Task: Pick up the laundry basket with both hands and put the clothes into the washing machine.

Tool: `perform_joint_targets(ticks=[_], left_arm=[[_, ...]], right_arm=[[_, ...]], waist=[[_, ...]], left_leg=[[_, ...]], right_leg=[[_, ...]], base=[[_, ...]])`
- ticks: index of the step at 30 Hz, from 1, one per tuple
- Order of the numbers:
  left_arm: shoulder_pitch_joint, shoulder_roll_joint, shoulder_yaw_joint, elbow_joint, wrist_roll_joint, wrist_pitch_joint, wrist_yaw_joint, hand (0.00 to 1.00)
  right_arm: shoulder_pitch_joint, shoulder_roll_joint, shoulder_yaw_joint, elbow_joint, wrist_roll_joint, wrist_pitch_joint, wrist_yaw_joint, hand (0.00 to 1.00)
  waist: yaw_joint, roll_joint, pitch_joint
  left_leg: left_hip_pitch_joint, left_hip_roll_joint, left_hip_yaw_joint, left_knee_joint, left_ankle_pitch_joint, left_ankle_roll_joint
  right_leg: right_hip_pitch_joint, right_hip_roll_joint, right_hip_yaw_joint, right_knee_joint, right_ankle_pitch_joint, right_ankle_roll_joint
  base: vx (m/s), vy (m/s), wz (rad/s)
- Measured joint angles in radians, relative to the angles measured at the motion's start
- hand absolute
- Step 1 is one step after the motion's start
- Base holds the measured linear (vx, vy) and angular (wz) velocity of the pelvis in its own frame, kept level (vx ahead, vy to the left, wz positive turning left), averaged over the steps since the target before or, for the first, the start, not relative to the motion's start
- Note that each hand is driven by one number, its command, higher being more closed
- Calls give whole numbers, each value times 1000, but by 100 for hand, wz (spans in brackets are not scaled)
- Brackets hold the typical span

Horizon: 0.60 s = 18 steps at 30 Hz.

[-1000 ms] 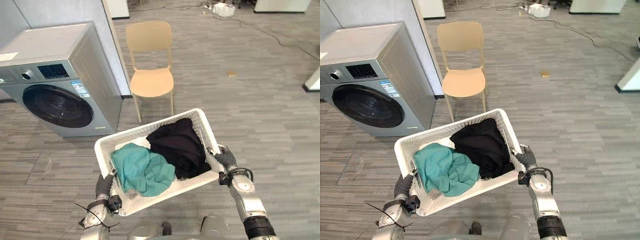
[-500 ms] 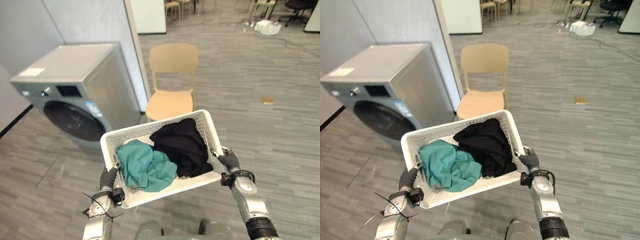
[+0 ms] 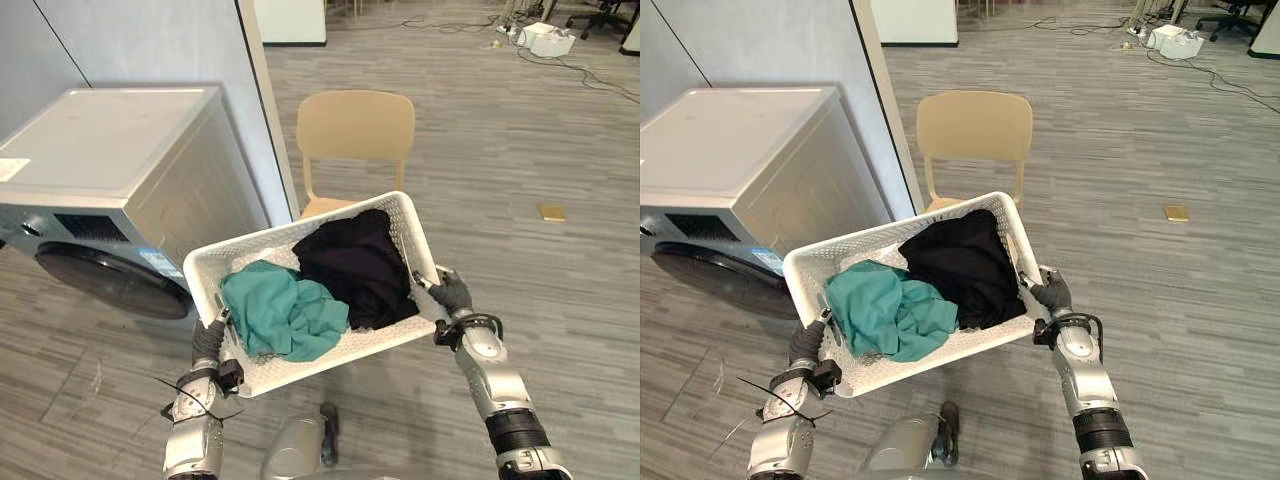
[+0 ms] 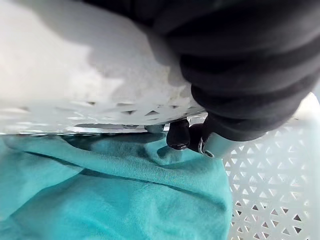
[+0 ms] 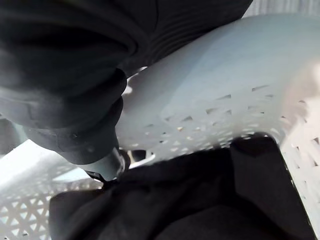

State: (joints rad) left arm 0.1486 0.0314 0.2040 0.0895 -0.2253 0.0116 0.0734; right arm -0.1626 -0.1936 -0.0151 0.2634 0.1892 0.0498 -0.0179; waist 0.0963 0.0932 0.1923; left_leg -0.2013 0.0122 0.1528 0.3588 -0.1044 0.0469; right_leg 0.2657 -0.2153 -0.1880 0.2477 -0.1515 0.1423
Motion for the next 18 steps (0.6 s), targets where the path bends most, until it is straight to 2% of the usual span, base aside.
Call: perform_joint_targets(ticks=[1, 2, 3, 4, 5, 6, 7, 9, 11, 12, 13, 14, 15, 16, 17, 18], left_arm=[[5, 0, 0, -8, 0, 0, 0, 100], [12, 2, 4, -9, 0, 0, 0, 100], [14, 15, 5, -12, 0, -1, 2, 100], [14, 22, 5, -13, 0, -1, 2, 100], [14, 32, 5, -13, 1, 1, 3, 100], [15, 41, 2, -13, 3, 4, 3, 100], [15, 53, -2, -12, 3, 4, 3, 100], [-2, 76, -8, -12, 3, 4, 3, 100], [-20, 94, -18, -9, 2, 4, 6, 100], [-35, 103, -24, -2, 2, 2, 8, 100], [-64, 120, -37, 16, 2, 2, 12, 100], [-95, 132, -49, 46, 2, 3, 12, 100], [-107, 133, -50, 59, 2, 3, 12, 100], [-120, 134, -58, 83, 3, 3, 12, 100], [-122, 129, -69, 98, 2, 2, 12, 100], [-127, 129, -72, 102, 2, 2, 12, 100]], right_arm=[[0, 2, 0, 0, 0, 0, 1, 100], [0, 10, 0, 0, 0, 0, 2, 100], [1, 19, 3, 1, -1, 0, 2, 100], [3, 23, 3, 1, 0, 0, 2, 100], [3, 32, 3, 12, 0, 0, 1, 100], [3, 38, 3, 28, 0, 0, 1, 100], [4, 42, 3, 28, 0, 1, -1, 100], [3, 45, 2, 27, 0, 0, -4, 100], [0, 45, 0, 24, 3, -3, -5, 100], [-4, 46, -6, 24, 5, -3, -5, 100], [-8, 46, -18, 24, 7, -3, -6, 100], [-8, 46, -25, 24, 7, -2, -9, 100], [-7, 45, -25, 24, 8, -1, -14, 100], [0, 45, -27, 24, 9, -1, -25, 100], [1, 40, -32, 26, 9, 0, -28, 100], [1, 39, -37, 26, 9, 1, -26, 100]], waist=[[0, -6, -2], [1, -21, -4], [-1, -40, -3], [-4, -47, -3], [-9, -53, 3], [-12, -52, 3], [-20, -52, 3], [-31, -53, 5], [-31, -56, 4], [-32, -56, 4], [-31, -58, 3], [-33, -61, 3], [-39, -65, 3], [-65, -74, 1], [-75, -62, -1], [-75, -58, 0]], left_leg=[[21, -22, 3, -14, -10, 11], [53, -52, 13, -37, -25, 26], [78, -83, 11, -48, -36, 40], [88, -93, 7, -48, -43, 46], [118, -106, -14, -47, -51, 70], [158, -107, -29, -61, -54, 76], [186, -106, -48, -79, -54, 75], [239, -99, -80, -108, -53, 73], [277, -90, -85, -136, -56, 66], [287, -83, -88, -149, -62, 56], [288, -75, -94, -157, -69, 45], [292, -68, -95, -155, -78, 29], [293, -66, -96, -149, -85, 16], [295, -64, -99, -131, -99, -6], [299, -41, -100, -121, -107, -17], [299, -27, -100, -114, -114, -29]], right_leg=[[-43, -32, 11, 108, -1, 28], [-124, -77, 44, 299, 14, 56], [-214, -114, 85, 493, 78, 71], [-257, -122, 102, 580, 115, 66], [-327, -121, 123, 736, 111, 56], [-373, -113, 104, 825, 78, 26], [-395, -119, 56, 838, 47, -3], [-421, -136, -44, 766, -14, -46], [-443, -111, -81, 575, -46, -45], [-449, -76, -89, 437, -45, -44], [-450, -33, -89, 252, -27, -39], [-444, 5, -91, 84, 27, -43], [-438, 21, -87, 22, 84, -54], [-401, 35, -79, -42, 212, -83], [-383, 65, -85, -63, 234, -119], [-373, 79, -87, -77, 233, -122]], base=[[270, 207, 8], [330, 233, 10], [274, 170, 16], [282, 120, 33], [291, 77, 38], [358, 74, 44], [306, 48, 44], [284, 10, 42], [214, -42, 21], [213, -128, 13], [252, -189, 15], [249, -210, 16], [213, -217, 37], [221, -222, 28], [225, -214, 17], [219, -189, -14]])
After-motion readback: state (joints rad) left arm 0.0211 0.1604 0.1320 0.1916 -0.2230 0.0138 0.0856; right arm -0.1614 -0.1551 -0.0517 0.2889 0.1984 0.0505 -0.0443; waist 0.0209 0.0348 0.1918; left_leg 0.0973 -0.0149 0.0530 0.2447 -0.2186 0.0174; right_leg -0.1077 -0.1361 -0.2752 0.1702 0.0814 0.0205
